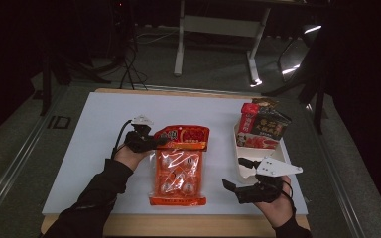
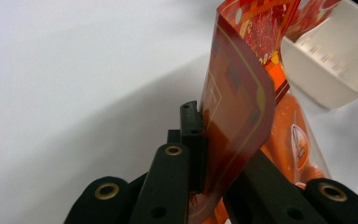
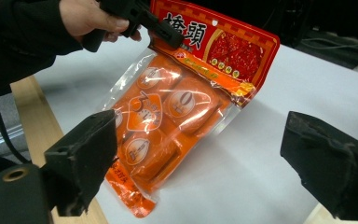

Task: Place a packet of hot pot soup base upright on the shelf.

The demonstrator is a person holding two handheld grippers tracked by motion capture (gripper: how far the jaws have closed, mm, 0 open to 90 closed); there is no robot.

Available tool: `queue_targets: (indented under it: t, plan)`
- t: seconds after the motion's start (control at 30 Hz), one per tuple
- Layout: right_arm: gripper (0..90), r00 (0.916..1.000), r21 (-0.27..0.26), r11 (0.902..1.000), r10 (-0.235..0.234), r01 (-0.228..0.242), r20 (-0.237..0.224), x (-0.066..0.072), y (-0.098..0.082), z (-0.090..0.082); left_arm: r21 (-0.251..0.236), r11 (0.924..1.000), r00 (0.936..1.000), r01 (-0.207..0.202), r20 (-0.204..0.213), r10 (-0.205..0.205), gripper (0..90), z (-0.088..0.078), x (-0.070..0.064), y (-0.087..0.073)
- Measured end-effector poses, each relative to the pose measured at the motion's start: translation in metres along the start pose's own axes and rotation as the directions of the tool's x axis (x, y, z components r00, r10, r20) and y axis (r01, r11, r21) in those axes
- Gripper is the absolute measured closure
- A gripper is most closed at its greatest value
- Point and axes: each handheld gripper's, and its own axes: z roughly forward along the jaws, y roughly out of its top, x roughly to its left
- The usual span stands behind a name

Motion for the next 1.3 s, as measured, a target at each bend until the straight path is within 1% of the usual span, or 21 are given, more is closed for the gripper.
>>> queue_targets:
  t: [0.07,0.13,0.2,0.27,0.33,0.37,0.5,0.63,0.7,0.73,0.77,0.8,0.83,0.97,1.03,1.1,1.13,1.17,1.2,1.27,1.3]
  plan:
    - [10.6,0.9999,-0.012,0.9999,-0.011,0.011,0.012,0.001,0.001,-0.001,-0.006,0.9998,0.9998,-0.017,0.009,0.017,89.7,-0.003,-0.003,0.002]
    - [10.6,0.9998,-0.024,0.9997,-0.011,0.011,0.014,0.001,0.002,-0.003,-0.012,0.9995,0.9994,-0.031,0.014,0.031,89.7,-0.005,-0.007,0.004]
    - [10.6,0.9993,-0.029,0.9995,-0.008,0.009,0.035,0.002,0.003,-0.004,-0.025,0.9989,0.9989,-0.039,0.025,0.04,89.7,-0.008,-0.011,0.006]
    - [10.6,0.9996,-0.031,0.9995,-0.005,0.006,0.029,0.001,0.003,-0.005,-0.039,0.9976,0.9975,-0.058,0.037,0.06,89.7,-0.011,-0.015,0.008]
    - [10.6,0.9993,-0.024,0.9996,-0.013,0.014,0.035,0.002,0.003,-0.006,-0.042,0.9972,0.9969,-0.062,0.045,0.064,89.7,-0.012,-0.017,0.009]
    - [10.6,0.9992,-0.025,0.9996,-0.013,0.014,0.036,0.002,0.003,-0.006,-0.05,0.9961,0.9955,-0.072,0.057,0.075,89.7,-0.014,-0.02,0.01]
    - [10.9,0.9991,-0.015,0.9999,-0.004,0.004,0.041,0.001,0.005,-0.007,-0.063,0.9935,0.9923,-0.095,0.074,0.099,89.7,-0.019,-0.027,0.012]
    - [12.6,0.9991,-0.031,0.9995,0.005,-0.004,0.042,-0.001,0.008,-0.01,-0.089,0.9899,0.9876,-0.11,0.102,0.119,89.7,-0.026,-0.036,0.013]
    - [12.6,0.9988,-0.04,0.9992,0.009,-0.008,0.047,-0.002,0.01,-0.011,-0.101,0.9868,0.9846,-0.127,0.108,0.137,89.7,-0.028,-0.04,0.013]
    - [12.6,0.9988,-0.04,0.9992,0.009,-0.008,0.047,-0.002,0.01,-0.011,-0.101,0.9868,0.9846,-0.127,0.108,0.137,89.7,-0.028,-0.04,0.013]
    - [12.6,0.999,-0.042,0.9991,0.008,-0.007,0.045,-0.002,0.011,-0.011,-0.112,0.9844,0.9807,-0.135,0.126,0.149,89.7,-0.032,-0.045,0.012]
    - [13.3,0.9987,-0.052,0.9985,0.016,-0.014,0.049,-0.003,0.013,-0.01,-0.119,0.9837,0.9782,-0.135,0.142,0.151,89.8,-0.033,-0.046,0.012]
    - [13.2,0.9989,-0.05,0.9986,0.02,-0.018,0.043,-0.003,0.014,-0.009,-0.128,0.9819,0.9754,-0.139,0.153,0.158,89.7,-0.034,-0.047,0.011]
    - [14.5,0.9985,-0.058,0.9979,0.033,-0.031,0.043,-0.007,0.018,-0.006,-0.149,0.9749,0.965,-0.165,0.18,0.191,90.0,-0.04,-0.051,0.009]
    - [14.5,0.9984,-0.055,0.9983,0.024,-0.021,0.051,-0.009,0.02,-0.003,-0.163,0.9708,0.9592,-0.176,0.193,0.206,90.0,-0.043,-0.052,0.007]
    - [14.7,0.9984,-0.048,0.9986,0.023,-0.021,0.052,-0.011,0.023,0.001,-0.176,0.9683,0.9545,-0.178,0.209,0.213,90.0,-0.046,-0.052,0.005]
    - [14.7,0.9984,-0.048,0.9986,0.023,-0.021,0.052,-0.011,0.023,0.001,-0.176,0.9683,0.9545,-0.178,0.209,0.213,90.0,-0.046,-0.052,0.005]
    - [15.1,0.9987,-0.047,0.9987,0.022,-0.02,0.047,-0.012,0.024,0.003,-0.187,0.9648,0.9501,-0.185,0.217,0.224,90.0,-0.048,-0.053,0.003]
    - [15.1,0.9988,-0.048,0.9986,0.023,-0.021,0.043,-0.013,0.026,0.007,-0.193,0.9634,0.9479,-0.186,0.223,0.228,90.0,-0.048,-0.053,0.002]
    - [15.1,0.9993,-0.05,0.9984,0.026,-0.025,0.027,-0.014,0.029,0.011,-0.21,0.9581,0.941,-0.194,0.236,0.243,90.0,-0.05,-0.054,0.0]
    - [15.1,0.9994,-0.05,0.9985,0.025,-0.024,0.024,-0.015,0.03,0.014,-0.219,0.9569,0.938,-0.191,0.247,0.244,90.0,-0.051,-0.055,-0.002]
